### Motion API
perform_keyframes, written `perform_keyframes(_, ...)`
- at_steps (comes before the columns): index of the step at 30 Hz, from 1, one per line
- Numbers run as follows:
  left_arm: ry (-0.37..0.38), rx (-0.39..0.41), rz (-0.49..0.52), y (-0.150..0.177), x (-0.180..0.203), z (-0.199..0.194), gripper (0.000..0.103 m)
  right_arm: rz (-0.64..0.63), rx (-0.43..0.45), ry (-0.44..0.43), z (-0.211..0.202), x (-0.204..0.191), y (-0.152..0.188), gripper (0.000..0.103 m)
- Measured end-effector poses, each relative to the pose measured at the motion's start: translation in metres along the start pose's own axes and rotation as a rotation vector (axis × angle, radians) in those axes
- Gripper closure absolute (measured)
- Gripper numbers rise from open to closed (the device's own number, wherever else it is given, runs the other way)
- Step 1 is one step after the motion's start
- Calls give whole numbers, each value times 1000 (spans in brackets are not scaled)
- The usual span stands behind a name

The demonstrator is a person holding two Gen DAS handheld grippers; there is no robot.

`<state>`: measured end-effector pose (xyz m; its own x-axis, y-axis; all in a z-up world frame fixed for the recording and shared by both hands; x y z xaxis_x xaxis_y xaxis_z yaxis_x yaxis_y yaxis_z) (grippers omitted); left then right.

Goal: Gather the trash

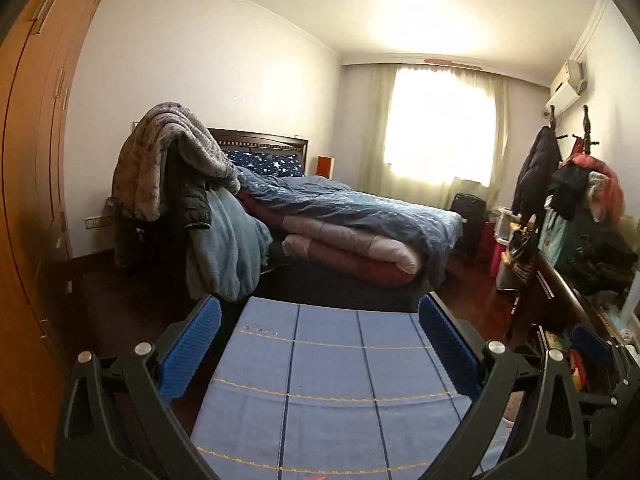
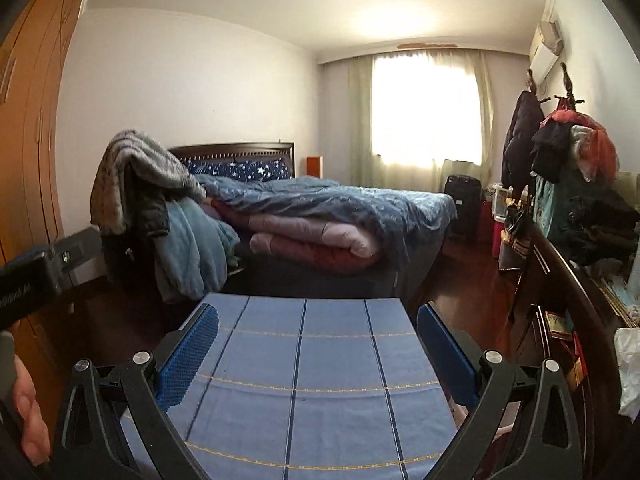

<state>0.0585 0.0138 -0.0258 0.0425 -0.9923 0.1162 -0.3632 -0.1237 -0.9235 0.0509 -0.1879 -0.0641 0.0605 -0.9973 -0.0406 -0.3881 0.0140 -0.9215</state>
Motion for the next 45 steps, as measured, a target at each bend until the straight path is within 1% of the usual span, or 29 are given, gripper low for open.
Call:
perform_keyframes(3,5,3,5,1,-1,-7,3,4,23,39,-13,2,-4,4)
perform_keyframes(7,18,24,-2,2,-3,-16,3,19,44,61,-22,4,-8,4)
perform_keyframes(14,-1,26,-6,5,-8,-16,3,17,74,106,-34,6,-11,4)
perform_keyframes(20,7,14,-5,6,-9,-12,3,16,68,97,-35,4,-11,4)
perform_keyframes(31,30,23,15,5,-3,-17,3,22,78,102,-40,8,-12,4)
perform_keyframes(40,19,28,44,8,3,-20,3,27,81,108,-42,12,-12,4)
perform_keyframes(45,27,30,47,6,5,-22,3,36,89,117,-46,17,-13,4)
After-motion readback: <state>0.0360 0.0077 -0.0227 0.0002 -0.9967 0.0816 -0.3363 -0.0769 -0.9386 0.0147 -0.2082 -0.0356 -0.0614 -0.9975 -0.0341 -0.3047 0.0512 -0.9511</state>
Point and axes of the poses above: each gripper's, at about its wrist camera, not at the fingertips, and z roughly the way its jaws point, x to its right, y to its underside, the point moved 8 cm from there along z, roughly the way its jaws point, and after that the axes turned 5 degrees about -x, right-handed, at the moved point
